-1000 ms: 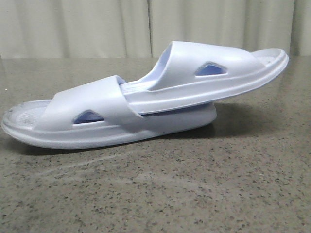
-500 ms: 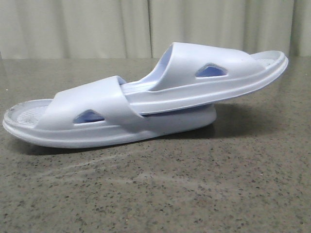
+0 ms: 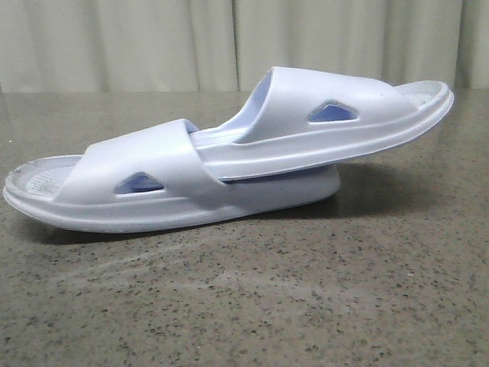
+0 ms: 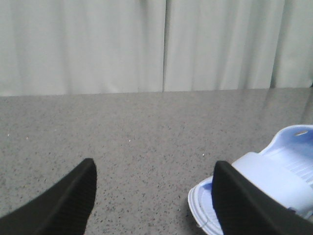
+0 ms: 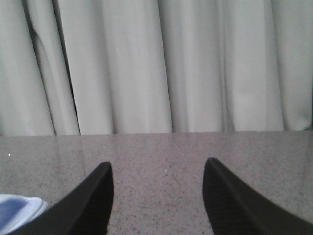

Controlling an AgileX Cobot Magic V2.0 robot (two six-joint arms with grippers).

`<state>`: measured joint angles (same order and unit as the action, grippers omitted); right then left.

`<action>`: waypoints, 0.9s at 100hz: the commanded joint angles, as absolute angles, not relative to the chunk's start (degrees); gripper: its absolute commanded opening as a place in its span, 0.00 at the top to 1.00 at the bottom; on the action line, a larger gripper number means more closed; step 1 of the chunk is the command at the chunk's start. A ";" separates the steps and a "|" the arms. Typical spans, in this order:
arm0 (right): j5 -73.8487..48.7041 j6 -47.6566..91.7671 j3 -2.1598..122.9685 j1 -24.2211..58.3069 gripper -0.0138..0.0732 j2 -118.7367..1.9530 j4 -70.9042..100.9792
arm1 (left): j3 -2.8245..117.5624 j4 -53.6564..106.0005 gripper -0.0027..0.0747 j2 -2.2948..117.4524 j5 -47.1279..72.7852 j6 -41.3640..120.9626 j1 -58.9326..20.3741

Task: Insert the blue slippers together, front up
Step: 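Open both grippers and raise them away from the slippers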

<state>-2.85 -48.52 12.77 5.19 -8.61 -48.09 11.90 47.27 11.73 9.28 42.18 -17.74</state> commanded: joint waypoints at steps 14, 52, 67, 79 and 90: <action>-0.39 -47.96 12.92 4.80 0.46 -9.03 -49.42 | 11.84 47.57 0.42 12.23 4.85 42.23 -18.20; -0.49 -47.96 12.92 4.80 0.96 -9.03 -49.42 | 11.84 47.57 0.94 12.23 4.85 42.23 -18.20; -0.49 -47.96 12.92 4.80 0.96 -9.03 -49.42 | 11.84 47.57 0.94 12.23 4.76 42.23 -18.20; -0.50 -47.96 12.92 4.80 0.96 -9.03 -49.42 | 11.84 48.21 0.94 12.23 4.76 42.23 -18.20; -0.50 -47.96 12.92 4.80 0.96 -9.03 -49.42 | 11.84 48.47 0.94 12.23 4.76 42.23 -18.20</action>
